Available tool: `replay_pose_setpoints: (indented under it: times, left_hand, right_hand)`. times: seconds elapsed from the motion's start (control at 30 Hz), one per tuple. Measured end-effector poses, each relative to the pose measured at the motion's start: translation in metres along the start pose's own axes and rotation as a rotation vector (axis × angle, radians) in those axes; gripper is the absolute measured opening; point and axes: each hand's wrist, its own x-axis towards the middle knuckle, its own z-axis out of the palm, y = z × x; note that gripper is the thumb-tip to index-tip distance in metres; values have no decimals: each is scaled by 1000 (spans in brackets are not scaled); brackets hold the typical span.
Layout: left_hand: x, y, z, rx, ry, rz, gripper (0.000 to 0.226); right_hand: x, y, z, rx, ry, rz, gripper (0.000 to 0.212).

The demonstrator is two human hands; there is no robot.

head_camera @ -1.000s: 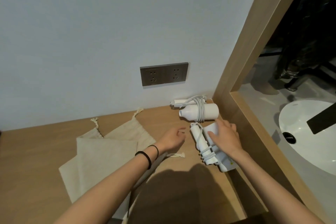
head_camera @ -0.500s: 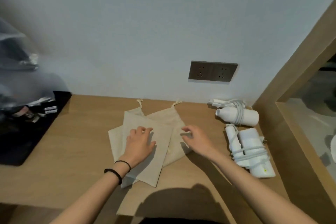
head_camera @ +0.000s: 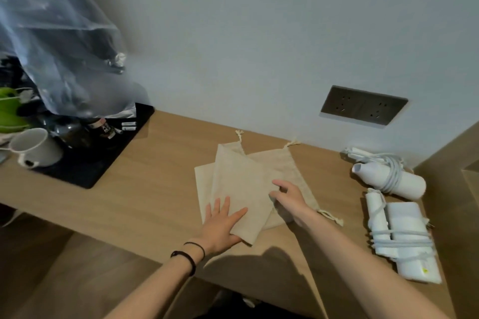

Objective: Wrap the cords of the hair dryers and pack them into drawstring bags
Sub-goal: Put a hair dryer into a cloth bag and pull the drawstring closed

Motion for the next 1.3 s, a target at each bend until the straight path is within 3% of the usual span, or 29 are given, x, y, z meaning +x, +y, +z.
replay_pose_setpoints:
  times: [0.1, 0.2, 0.27, 0.33, 0.47, 0.63, 0.77, 0.93, 1.1, 1.2, 1.3]
  left_hand:
    - [-3, -3, -13, -225, 98, 72, 43]
    - [-7, -1, -37, -619, 284, 116, 19]
    - [-13, 9, -62, -893, 361, 45, 37]
    - [-17, 22, -91, -1183, 334, -3, 41]
    - [-23, 50, -139, -1717, 109, 139, 31]
    - [-30, 69, -173, -1999, 34, 297, 37]
    - [-26, 56, -160, -2067, 148, 222, 32]
    - [-17, 19, -123, -2045, 300, -66, 34]
    - [-19, -13, -89, -1485, 432, -258, 72]
    - [-14, -20, -75, -1131, 431, -251, 67]
    - [-4, -7, -67, -1029, 387, -116, 54]
  right_hand:
    - [-5, -5, -4, 42, 54, -97, 34]
    - [-18, -27, -17, 181, 82, -151, 30]
    - [-32, -52, -33, 272, 101, -214, 31]
    - [-47, -78, -52, 333, 111, -308, 31]
    - [-76, -132, -82, 449, 183, -504, 29]
    - [-104, -179, -93, 454, 212, -692, 29]
    - [-93, -187, -74, 376, 160, -660, 34]
    - [-52, -163, -35, 52, -98, -471, 50]
    - [-41, -120, -14, -141, -232, -337, 41]
    - [-41, -96, -17, -210, -238, -304, 37]
    - [-37, -66, -27, -266, -161, -231, 34]
